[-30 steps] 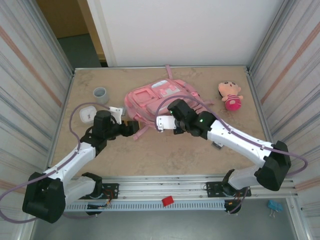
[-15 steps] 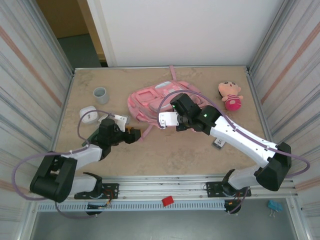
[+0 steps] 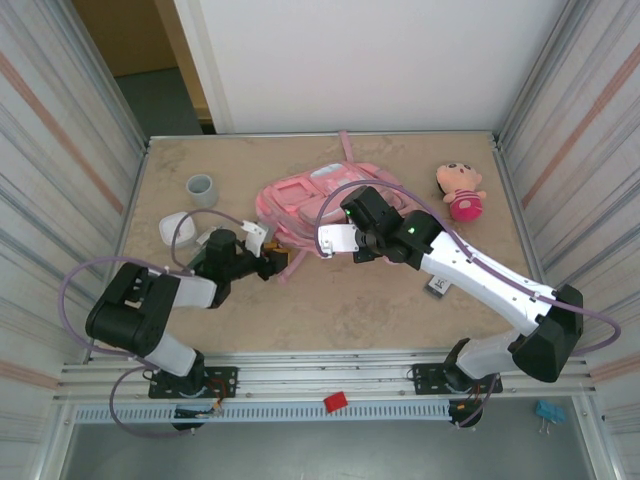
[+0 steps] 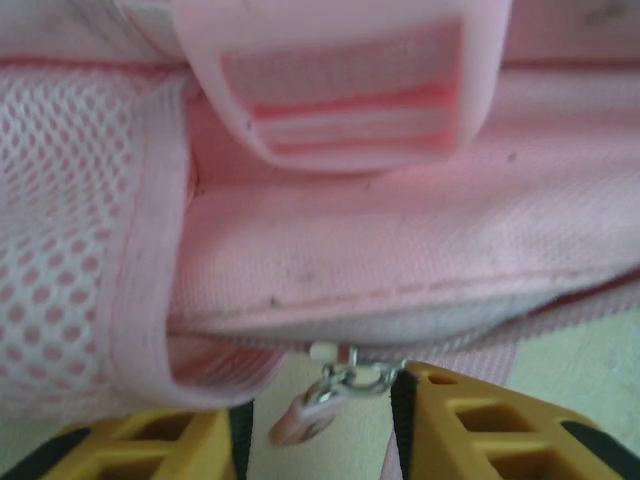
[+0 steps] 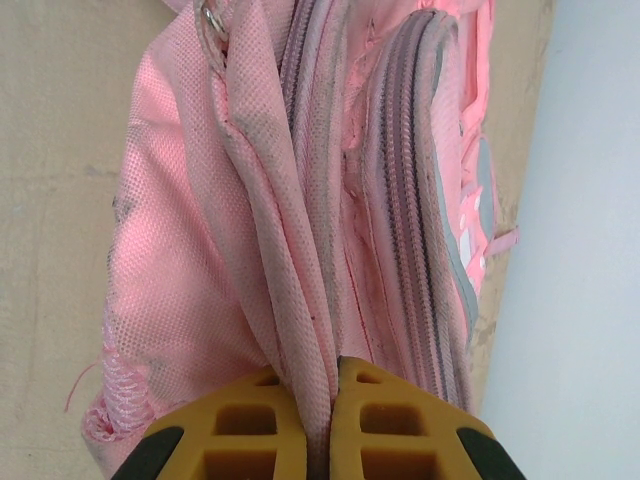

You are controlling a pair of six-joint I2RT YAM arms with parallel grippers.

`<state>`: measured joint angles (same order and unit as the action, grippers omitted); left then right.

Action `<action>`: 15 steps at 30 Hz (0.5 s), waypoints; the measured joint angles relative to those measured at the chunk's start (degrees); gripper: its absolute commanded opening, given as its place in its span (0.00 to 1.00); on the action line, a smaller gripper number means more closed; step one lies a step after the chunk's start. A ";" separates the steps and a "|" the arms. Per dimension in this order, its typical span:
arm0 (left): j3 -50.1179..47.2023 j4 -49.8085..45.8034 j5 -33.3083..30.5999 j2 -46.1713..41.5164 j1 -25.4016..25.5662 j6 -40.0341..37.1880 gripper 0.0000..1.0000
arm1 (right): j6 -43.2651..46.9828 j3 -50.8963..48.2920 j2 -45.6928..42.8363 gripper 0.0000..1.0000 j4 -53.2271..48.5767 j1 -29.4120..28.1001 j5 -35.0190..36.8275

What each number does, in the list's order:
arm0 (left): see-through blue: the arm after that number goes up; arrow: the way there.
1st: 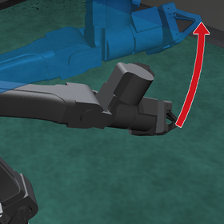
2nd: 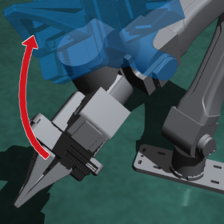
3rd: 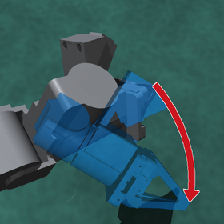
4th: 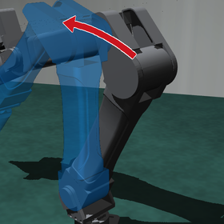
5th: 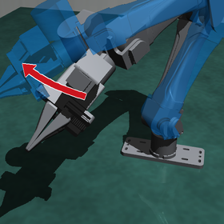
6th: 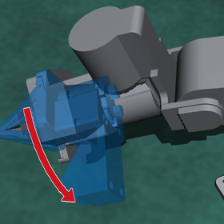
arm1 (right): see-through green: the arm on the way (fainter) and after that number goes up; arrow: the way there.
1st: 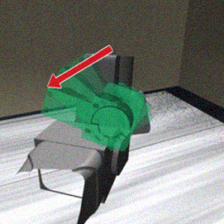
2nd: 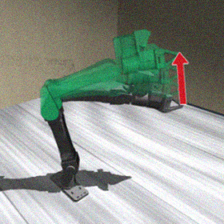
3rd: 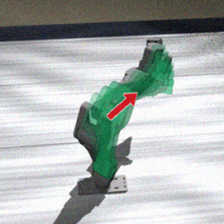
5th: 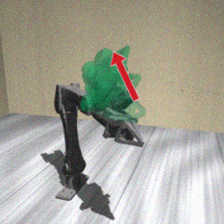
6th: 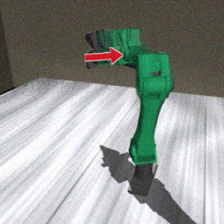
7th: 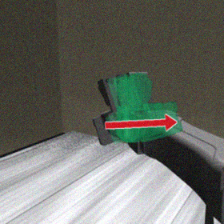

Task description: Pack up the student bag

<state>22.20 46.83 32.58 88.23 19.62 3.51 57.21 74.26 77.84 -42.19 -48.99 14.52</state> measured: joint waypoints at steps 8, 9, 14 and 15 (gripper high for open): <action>-0.15 2.78 2.56 -0.35 2.38 -2.25 0.00 | -1.51 0.11 0.00 0.00 -0.37 0.39 1.03; -0.37 2.78 2.60 -0.74 2.73 -2.25 0.00 | -1.73 0.11 0.00 0.00 -0.35 0.44 1.16; -0.57 2.08 2.95 -3.37 5.14 -1.75 0.00 | -4.52 0.11 0.00 0.00 -0.15 0.70 2.08; -0.55 1.68 3.06 -4.02 5.66 -1.49 0.00 | -5.27 0.11 0.00 0.00 0.09 0.70 2.23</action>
<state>21.65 48.51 35.64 84.20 25.28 2.02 51.94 74.37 77.84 -42.11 -48.29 16.75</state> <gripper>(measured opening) 0.105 0.082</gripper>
